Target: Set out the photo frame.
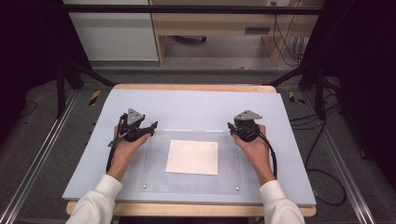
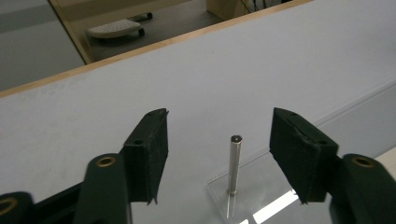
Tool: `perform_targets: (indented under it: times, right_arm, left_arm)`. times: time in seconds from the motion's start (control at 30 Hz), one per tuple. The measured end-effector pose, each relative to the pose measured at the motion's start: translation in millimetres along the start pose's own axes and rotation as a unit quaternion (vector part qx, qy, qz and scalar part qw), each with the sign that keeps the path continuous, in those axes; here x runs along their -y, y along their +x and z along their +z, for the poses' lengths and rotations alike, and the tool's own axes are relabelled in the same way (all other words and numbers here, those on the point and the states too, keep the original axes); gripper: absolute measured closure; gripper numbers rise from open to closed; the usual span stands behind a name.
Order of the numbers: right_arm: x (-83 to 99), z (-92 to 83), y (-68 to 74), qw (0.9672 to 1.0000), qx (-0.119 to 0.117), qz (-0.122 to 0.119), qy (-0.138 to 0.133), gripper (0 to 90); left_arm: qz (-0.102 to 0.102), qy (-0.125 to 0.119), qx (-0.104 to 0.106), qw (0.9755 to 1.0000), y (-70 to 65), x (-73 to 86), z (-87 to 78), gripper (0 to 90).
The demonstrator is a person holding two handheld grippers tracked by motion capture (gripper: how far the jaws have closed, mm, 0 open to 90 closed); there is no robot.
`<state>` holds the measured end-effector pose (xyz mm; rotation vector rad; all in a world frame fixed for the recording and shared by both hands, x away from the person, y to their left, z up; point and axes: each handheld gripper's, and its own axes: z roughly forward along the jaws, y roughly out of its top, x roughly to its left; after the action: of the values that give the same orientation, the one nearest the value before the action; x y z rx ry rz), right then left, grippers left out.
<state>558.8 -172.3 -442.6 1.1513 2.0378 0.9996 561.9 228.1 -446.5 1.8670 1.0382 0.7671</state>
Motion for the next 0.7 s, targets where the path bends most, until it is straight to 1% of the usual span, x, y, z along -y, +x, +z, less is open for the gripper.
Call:
perform_targets:
  times: [0.03, 0.07, 0.1, 0.13, 0.17, 0.23, 0.33, 0.43, 0.47, 0.5, 0.57, 0.67, 0.7]
  right_arm:
    - [0.5, 1.5, -0.9, 1.0000, 0.002, -0.002, 0.004, 77.1]
    - [0.8, 1.9, -1.1, 1.0000, -0.002, -0.001, 0.004, 80.5]
    - [1.3, 2.0, -1.3, 1.0000, 0.000, 0.000, 0.005, 83.4]
    - [1.6, 2.1, -2.0, 1.0000, -0.001, 0.002, 0.006, 84.5]
    - [1.5, 1.8, -2.5, 1.0000, -0.006, 0.005, 0.005, 84.8]
    - [1.7, 1.6, -2.7, 1.0000, -0.007, 0.002, 0.005, 85.1]
    - [1.5, 1.3, -3.3, 0.9998, -0.013, 0.012, 0.007, 85.3]
    - [1.5, 1.8, -4.1, 0.9999, -0.013, 0.009, 0.006, 85.4]
    - [1.3, 1.7, -3.9, 0.9998, -0.013, 0.012, 0.007, 85.4]
    - [1.2, 1.7, -4.3, 0.9998, -0.015, 0.013, 0.007, 85.4]
    - [1.1, 1.6, -4.5, 0.9997, -0.015, 0.016, 0.009, 85.5]
    - [0.8, 1.8, -4.8, 0.9997, -0.016, 0.016, 0.009, 85.6]
    - [0.7, 1.9, -5.0, 0.9997, -0.017, 0.017, 0.010, 85.6]
  left_arm:
    - [-0.003, 0.000, 0.002, 1.0000, 0.2, 0.7, 0.2, 47.6]
    - [-0.002, 0.005, 0.004, 1.0000, 0.6, 1.4, 0.3, 51.5]
    - [-0.005, 0.010, 0.006, 0.9999, 0.0, 2.1, 1.0, 54.9]
    - [-0.003, 0.013, 0.005, 0.9999, -0.7, 2.6, 1.1, 57.5]
    - [-0.004, 0.015, 0.004, 0.9999, -1.3, 3.0, 1.2, 60.8]
    - [-0.009, 0.015, 0.008, 0.9998, -2.1, 3.7, 1.6, 65.4]
    - [-0.006, 0.018, 0.012, 0.9997, -3.8, 3.9, 2.8, 69.2]
    - [0.001, 0.019, 0.020, 0.9996, -6.8, 3.8, 4.9, 71.0]
    - [0.006, 0.020, 0.021, 0.9996, -8.1, 3.4, 6.0, 71.5]
    - [0.005, 0.021, 0.021, 0.9996, -9.4, 3.1, 7.6, 72.3]
    - [0.013, 0.026, 0.014, 0.9995, -10.2, 2.7, 9.5, 75.6]
    - [0.012, 0.033, 0.011, 0.9993, -10.2, 2.8, 12.4, 81.6]
    - [0.009, 0.032, 0.012, 0.9994, -10.1, 2.8, 12.7, 82.3]
